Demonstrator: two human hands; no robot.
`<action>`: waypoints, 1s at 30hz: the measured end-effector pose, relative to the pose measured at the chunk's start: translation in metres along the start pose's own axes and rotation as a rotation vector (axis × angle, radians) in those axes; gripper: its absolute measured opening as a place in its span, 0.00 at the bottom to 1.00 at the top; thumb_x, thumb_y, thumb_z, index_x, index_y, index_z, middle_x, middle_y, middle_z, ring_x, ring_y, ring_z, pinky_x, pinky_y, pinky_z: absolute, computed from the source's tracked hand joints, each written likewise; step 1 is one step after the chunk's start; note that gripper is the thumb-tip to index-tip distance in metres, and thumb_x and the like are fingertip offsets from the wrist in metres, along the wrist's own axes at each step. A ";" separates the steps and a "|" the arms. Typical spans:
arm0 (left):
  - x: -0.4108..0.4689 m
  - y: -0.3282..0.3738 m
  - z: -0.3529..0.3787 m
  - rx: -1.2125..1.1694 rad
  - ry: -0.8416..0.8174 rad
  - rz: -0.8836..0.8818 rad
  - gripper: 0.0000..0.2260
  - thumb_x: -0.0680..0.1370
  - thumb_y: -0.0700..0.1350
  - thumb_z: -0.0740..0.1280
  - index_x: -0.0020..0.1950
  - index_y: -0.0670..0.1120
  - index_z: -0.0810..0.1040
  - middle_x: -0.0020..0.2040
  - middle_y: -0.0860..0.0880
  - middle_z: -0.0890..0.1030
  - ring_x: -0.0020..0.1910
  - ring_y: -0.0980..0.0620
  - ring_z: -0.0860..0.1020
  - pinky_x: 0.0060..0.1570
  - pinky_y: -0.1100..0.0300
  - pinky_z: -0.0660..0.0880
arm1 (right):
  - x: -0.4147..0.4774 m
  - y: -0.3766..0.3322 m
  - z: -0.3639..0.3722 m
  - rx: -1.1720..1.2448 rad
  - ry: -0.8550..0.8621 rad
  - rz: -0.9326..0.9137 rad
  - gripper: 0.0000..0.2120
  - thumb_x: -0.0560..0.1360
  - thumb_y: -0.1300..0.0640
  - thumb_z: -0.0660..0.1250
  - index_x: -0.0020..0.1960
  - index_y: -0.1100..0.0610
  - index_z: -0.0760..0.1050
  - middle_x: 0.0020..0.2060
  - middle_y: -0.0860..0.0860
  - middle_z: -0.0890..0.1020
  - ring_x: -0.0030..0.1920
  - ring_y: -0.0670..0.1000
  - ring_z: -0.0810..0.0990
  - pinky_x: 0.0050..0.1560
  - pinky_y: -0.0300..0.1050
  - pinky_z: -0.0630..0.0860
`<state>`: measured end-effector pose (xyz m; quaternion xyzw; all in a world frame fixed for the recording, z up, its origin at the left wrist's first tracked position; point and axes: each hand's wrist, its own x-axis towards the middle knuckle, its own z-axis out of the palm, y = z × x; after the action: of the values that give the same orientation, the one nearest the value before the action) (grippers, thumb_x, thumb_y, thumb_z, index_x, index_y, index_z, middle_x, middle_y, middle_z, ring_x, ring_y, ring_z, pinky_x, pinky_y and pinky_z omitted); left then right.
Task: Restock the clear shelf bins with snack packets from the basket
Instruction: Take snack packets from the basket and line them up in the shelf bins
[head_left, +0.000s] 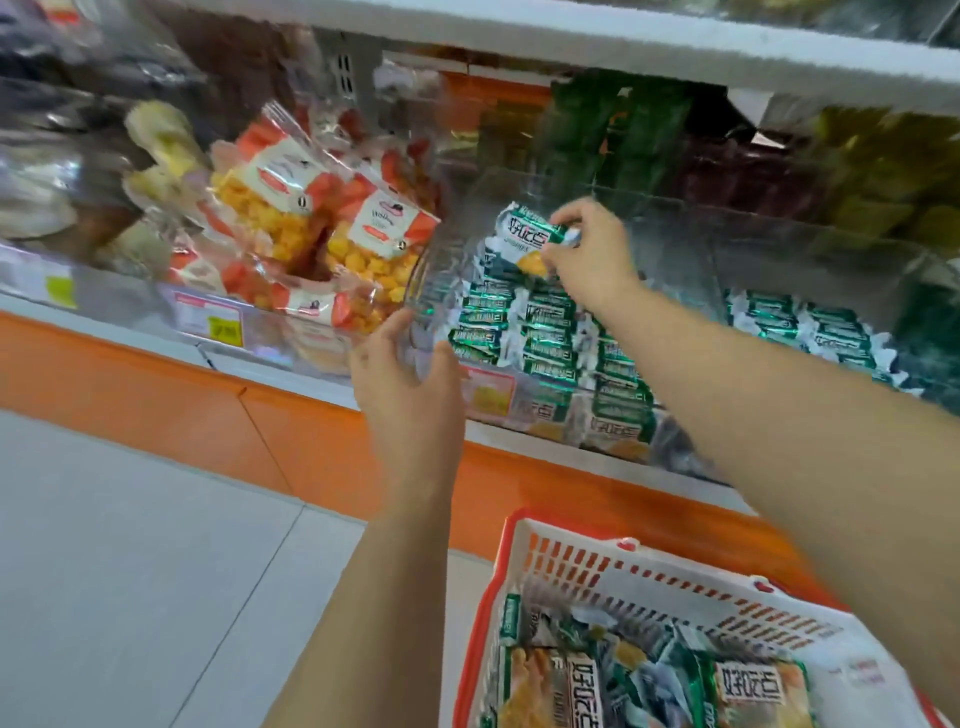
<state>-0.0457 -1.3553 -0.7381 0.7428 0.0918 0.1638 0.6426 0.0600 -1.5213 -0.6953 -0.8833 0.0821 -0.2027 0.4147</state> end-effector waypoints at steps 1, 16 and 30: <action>0.005 -0.004 0.003 0.034 0.014 0.011 0.17 0.78 0.43 0.65 0.67 0.50 0.71 0.63 0.48 0.70 0.58 0.55 0.70 0.57 0.64 0.67 | 0.020 0.006 0.011 -0.053 0.004 0.005 0.11 0.74 0.63 0.68 0.55 0.54 0.73 0.52 0.52 0.77 0.45 0.51 0.75 0.48 0.48 0.76; 0.011 -0.020 0.037 0.055 0.221 0.139 0.15 0.78 0.39 0.63 0.62 0.51 0.72 0.61 0.51 0.69 0.60 0.50 0.67 0.47 0.84 0.57 | 0.088 0.033 0.053 -0.597 -0.095 -0.134 0.22 0.77 0.57 0.60 0.71 0.48 0.66 0.68 0.55 0.66 0.65 0.58 0.70 0.60 0.50 0.72; -0.090 -0.042 0.037 0.298 -0.027 0.299 0.14 0.75 0.37 0.63 0.60 0.48 0.73 0.59 0.48 0.70 0.61 0.47 0.67 0.55 0.41 0.71 | -0.160 0.034 -0.053 -0.253 -0.113 -0.351 0.08 0.76 0.62 0.65 0.53 0.56 0.80 0.49 0.49 0.80 0.54 0.49 0.74 0.58 0.43 0.69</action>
<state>-0.1124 -1.4144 -0.7954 0.8370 -0.0048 0.2322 0.4955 -0.1060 -1.5301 -0.7374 -0.9390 -0.0714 -0.2099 0.2629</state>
